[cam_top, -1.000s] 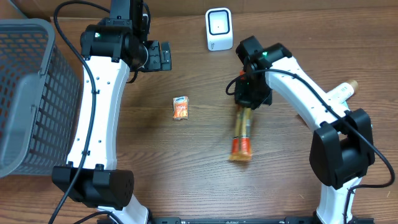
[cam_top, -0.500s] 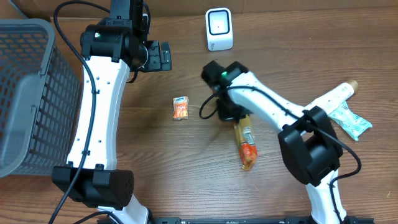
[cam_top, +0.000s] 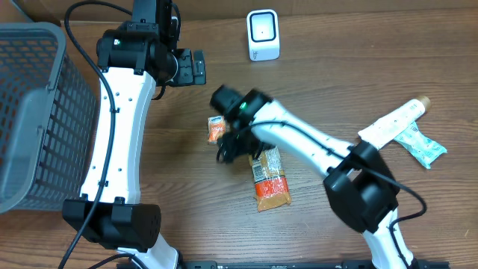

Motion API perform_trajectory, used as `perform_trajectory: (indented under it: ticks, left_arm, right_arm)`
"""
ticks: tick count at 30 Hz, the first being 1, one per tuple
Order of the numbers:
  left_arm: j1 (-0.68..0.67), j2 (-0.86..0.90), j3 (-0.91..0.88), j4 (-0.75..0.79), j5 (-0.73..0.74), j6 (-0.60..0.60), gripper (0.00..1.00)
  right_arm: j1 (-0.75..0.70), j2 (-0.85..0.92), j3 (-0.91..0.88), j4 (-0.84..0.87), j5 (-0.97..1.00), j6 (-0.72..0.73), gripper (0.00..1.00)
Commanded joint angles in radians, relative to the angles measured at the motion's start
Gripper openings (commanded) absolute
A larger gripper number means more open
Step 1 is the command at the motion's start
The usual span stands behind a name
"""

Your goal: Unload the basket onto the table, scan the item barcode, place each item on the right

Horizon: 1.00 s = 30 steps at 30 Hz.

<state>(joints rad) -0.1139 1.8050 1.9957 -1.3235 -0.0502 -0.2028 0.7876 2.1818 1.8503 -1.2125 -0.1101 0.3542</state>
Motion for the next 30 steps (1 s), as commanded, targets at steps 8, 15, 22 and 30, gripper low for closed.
perform_trajectory:
  ticks: [8, 15, 22, 30]
  left_arm:
    - [0.002, 0.008, -0.002, 0.000, -0.009, -0.007, 1.00]
    - [0.002, 0.008, -0.003, 0.000, -0.009, -0.007, 1.00]
    - [0.002, 0.008, -0.002, 0.000, -0.009, -0.007, 1.00]
    - [0.002, 0.008, -0.003, 0.000, -0.009, -0.007, 1.00]
  right_arm:
    - [-0.331, -0.060, 0.214, -0.179, -0.201, -0.189, 0.84]
    - [-0.303, -0.059, 0.115, -0.159, -0.361, -0.254, 0.77]
    - [-0.119, -0.059, -0.063, -0.010, -0.417, -0.154, 0.77]
    - [-0.011, -0.059, -0.249, 0.029, -0.359, -0.084, 0.77]
